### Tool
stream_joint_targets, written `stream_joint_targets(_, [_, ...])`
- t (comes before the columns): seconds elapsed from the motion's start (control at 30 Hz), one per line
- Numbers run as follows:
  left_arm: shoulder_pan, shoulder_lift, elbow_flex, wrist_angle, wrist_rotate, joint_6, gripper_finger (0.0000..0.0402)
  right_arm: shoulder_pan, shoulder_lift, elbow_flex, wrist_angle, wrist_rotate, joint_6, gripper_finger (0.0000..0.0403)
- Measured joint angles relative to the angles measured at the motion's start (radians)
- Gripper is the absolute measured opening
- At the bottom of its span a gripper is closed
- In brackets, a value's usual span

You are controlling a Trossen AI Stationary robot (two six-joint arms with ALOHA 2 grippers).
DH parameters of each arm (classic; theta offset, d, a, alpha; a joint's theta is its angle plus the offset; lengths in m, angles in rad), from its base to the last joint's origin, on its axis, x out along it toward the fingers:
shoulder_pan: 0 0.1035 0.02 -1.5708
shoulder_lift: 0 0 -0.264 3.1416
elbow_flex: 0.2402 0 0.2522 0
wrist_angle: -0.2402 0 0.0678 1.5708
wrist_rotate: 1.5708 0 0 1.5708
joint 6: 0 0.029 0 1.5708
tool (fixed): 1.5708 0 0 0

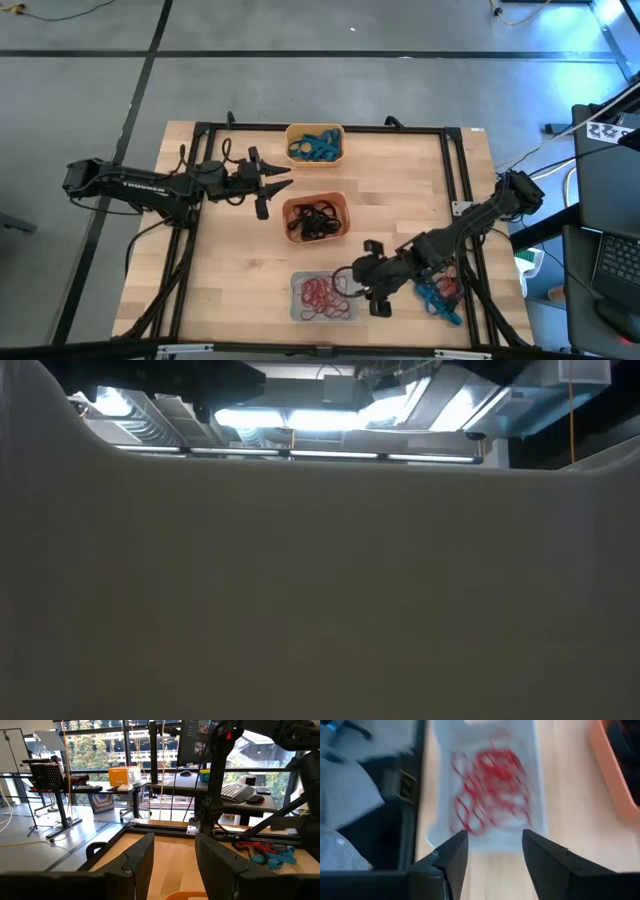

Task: Sort rubber bands into baskets
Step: Put the black rubber band in the orange bin

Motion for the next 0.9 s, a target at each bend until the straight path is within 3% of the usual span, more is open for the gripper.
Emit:
stream_joint_targets(0.4, [0.0,0.0,0.0,-0.002,0.0,-0.001,0.0141,0.004,-0.002,-0.036,-0.453,-0.034,0.176,0.0177])
stream_joint_targets(0.9, [0.0,0.0,0.0,-0.002,0.0,-0.004,0.0141,0.141,-0.002,-0.222,-0.512,-0.191,0.319,0.0176])
